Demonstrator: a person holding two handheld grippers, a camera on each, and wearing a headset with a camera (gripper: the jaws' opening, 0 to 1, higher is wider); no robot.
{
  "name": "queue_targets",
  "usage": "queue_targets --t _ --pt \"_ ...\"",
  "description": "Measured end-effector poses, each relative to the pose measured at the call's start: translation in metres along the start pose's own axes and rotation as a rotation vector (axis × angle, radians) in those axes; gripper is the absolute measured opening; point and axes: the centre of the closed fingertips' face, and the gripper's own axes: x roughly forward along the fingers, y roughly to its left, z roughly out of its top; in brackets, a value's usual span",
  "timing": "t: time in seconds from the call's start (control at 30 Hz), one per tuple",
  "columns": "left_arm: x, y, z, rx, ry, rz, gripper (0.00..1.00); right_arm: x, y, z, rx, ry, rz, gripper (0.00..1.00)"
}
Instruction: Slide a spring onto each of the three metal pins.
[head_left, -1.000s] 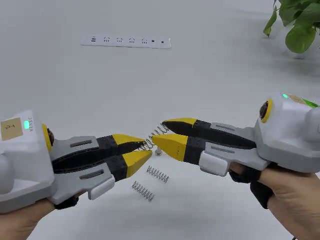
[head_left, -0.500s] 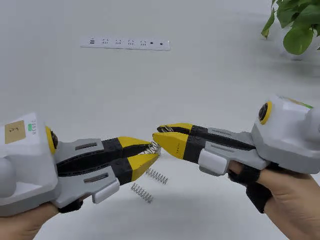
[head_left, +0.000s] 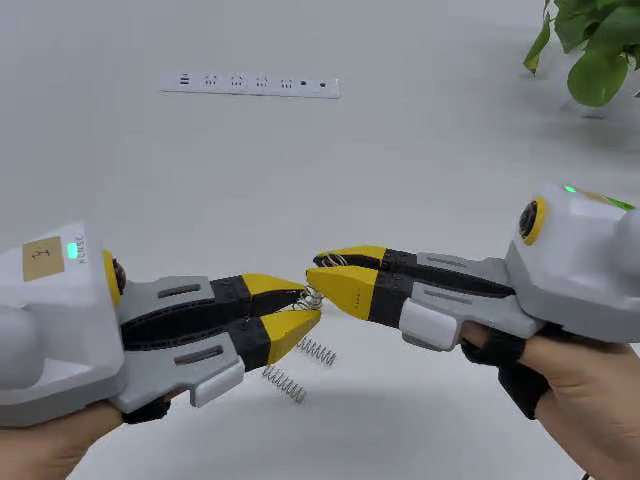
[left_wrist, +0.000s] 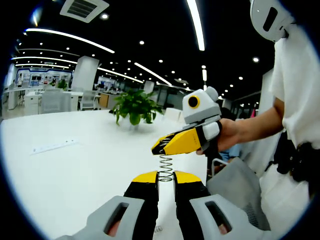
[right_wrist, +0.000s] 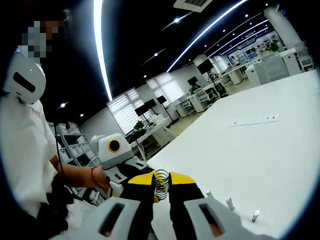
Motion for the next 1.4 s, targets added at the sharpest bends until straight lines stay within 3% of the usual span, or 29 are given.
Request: queue_targets --t 0.53,1.4 --pt "0.006 -0.004 -0.014 0.059 0.090 -0.012 0.13 0.003 0.005 -0.006 -0.109 0.092 0.008 0.11" --pt "0.006 -0.003 -0.017 0.044 0.104 -0.014 0.11 0.001 0.002 -0.010 -0.212 0.137 0.006 0.11"
